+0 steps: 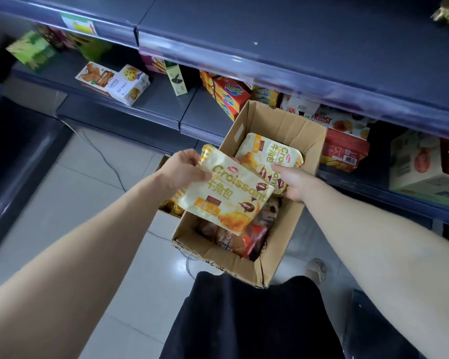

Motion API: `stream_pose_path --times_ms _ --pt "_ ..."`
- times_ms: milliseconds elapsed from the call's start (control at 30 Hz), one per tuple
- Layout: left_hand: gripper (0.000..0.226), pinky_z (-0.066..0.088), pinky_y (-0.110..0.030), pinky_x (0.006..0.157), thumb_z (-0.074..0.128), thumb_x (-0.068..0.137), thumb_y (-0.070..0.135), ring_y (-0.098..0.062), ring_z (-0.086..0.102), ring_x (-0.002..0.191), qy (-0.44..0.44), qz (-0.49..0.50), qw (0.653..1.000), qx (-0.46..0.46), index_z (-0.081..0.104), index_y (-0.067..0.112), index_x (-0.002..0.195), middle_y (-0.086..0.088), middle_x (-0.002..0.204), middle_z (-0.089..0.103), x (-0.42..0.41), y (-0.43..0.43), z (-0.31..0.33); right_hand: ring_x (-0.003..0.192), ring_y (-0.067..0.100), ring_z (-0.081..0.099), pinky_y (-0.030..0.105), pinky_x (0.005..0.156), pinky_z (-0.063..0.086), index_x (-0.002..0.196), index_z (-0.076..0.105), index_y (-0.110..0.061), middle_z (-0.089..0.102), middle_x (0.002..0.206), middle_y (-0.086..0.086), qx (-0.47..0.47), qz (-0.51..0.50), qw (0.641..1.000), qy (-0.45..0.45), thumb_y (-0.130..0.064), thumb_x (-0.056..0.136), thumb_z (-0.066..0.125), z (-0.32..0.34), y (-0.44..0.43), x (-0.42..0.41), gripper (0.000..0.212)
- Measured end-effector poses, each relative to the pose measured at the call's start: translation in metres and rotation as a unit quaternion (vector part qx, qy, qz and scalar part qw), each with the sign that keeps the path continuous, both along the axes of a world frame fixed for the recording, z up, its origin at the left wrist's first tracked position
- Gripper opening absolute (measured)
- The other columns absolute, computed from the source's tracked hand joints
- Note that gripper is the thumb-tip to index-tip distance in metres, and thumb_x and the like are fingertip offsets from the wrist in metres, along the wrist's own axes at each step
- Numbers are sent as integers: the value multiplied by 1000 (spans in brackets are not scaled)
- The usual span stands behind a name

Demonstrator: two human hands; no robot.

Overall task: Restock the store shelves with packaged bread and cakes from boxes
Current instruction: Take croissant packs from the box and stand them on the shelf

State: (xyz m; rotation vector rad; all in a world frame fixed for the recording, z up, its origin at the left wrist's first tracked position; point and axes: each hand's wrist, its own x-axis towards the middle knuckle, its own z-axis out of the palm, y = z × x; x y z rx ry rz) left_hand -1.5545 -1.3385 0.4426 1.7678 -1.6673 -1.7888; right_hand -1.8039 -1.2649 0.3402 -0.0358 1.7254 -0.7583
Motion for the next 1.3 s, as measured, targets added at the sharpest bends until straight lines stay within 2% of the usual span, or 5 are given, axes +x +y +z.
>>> stream_pose_path --times_ms 200,533,667,900,1300 --pt "26 57 -43 70 68 79 -7 -32 66 80 27 40 999 15 51 8 91 -22 103 66 11 -4 11 97 22 59 32 77 46 114 57 -8 62 107 5 6 -2 999 52 -12 77 77 15 -10 19 42" --pt "34 56 -51 79 65 79 -7 -39 65 97 102 68 992 35 56 4 109 -26 114 64 4 -15 56 74 21 59 29 56 48 116 59 -4 65 100 10 -48 35 990 131 -29 66 83 57 2 3 60" --pt "40 54 -53 84 64 81 -5 -40 63 105 140 52 988 39 55 6 119 -25 116 64 -15 -20 90 98 22 61 35 85 51 119 59 -9 65 110 5 -126 63 976 163 -27 69 84 113 22 -30 59" --pt "27 60 -41 63 57 87 -4 -24 73 74 240 -37 969 43 56 8 111 -14 99 70 -123 -16 146 100 19 61 29 83 47 118 61 -11 66 114 2 -194 -44 959 202 -11 79 74 201 91 -128 41" --pt "30 58 -36 61 57 87 -4 -23 73 82 351 -177 913 106 53 9 113 -15 111 67 -384 66 195 100 27 64 47 95 49 105 61 -15 67 108 8 -202 -311 882 291 -11 82 72 262 248 -316 26"
